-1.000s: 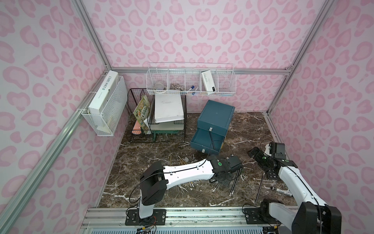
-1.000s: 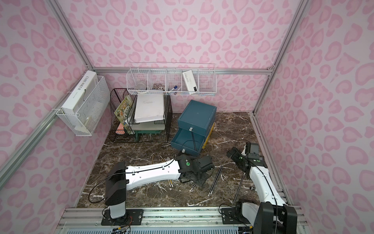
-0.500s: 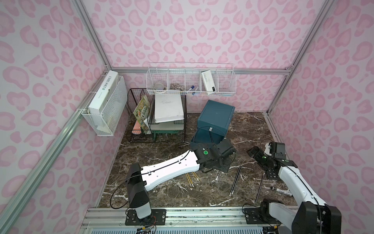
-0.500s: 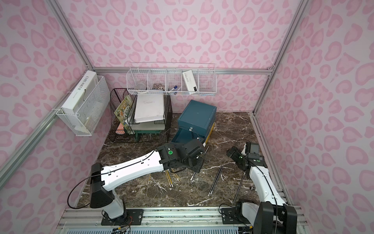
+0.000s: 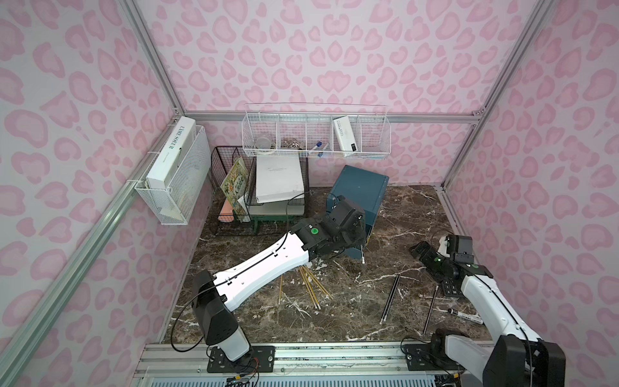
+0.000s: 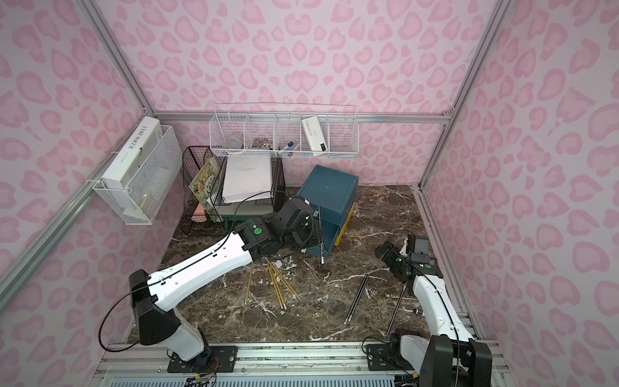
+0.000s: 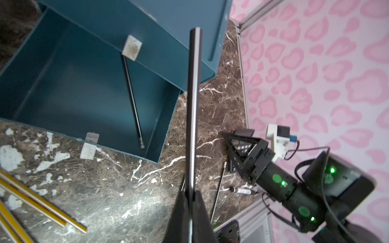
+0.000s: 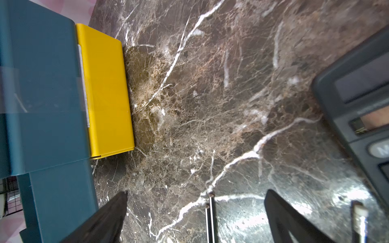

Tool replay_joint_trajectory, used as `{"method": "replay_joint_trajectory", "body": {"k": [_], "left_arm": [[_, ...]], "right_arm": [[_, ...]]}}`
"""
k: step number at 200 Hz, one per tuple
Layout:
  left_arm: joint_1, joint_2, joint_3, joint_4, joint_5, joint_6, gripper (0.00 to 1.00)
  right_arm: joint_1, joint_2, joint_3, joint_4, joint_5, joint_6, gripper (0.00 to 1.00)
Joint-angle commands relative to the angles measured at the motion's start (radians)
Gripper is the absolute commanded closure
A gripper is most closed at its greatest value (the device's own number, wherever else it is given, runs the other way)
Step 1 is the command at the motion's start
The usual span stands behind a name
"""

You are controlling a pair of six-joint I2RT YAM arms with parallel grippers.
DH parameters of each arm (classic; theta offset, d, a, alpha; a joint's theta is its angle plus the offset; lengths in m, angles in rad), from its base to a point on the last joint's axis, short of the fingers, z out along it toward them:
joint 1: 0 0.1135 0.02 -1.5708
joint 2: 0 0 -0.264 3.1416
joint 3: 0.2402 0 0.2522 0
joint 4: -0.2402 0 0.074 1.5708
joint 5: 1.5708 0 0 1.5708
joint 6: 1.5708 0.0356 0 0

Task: Please place the pencils in the drawer according to their color
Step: Place the pencil in the drawer.

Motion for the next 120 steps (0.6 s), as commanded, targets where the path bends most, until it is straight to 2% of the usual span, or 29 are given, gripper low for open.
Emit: {"method": "replay_joint_trajectory", "body": {"k": [1, 58, 120], "left_arm": [[0.024, 0.017, -0.012, 0.065, 0.055, -0.199, 1.00], [0.054, 0.092, -0.013, 0.083, 0.125, -0.400, 1.00], [0.098, 0.154, -0.018, 0.091, 0.193, -0.414, 1.00]], "right_arm": [[0.001, -0.001, 0.008, 0.011, -0.006, 0.010, 0.00], [0.001, -0.002, 0.001, 0.019, -0.009, 0.013, 0.00], [0.000, 0.007, 0.004, 0.025, -0.006, 0.011, 0.00]]}}
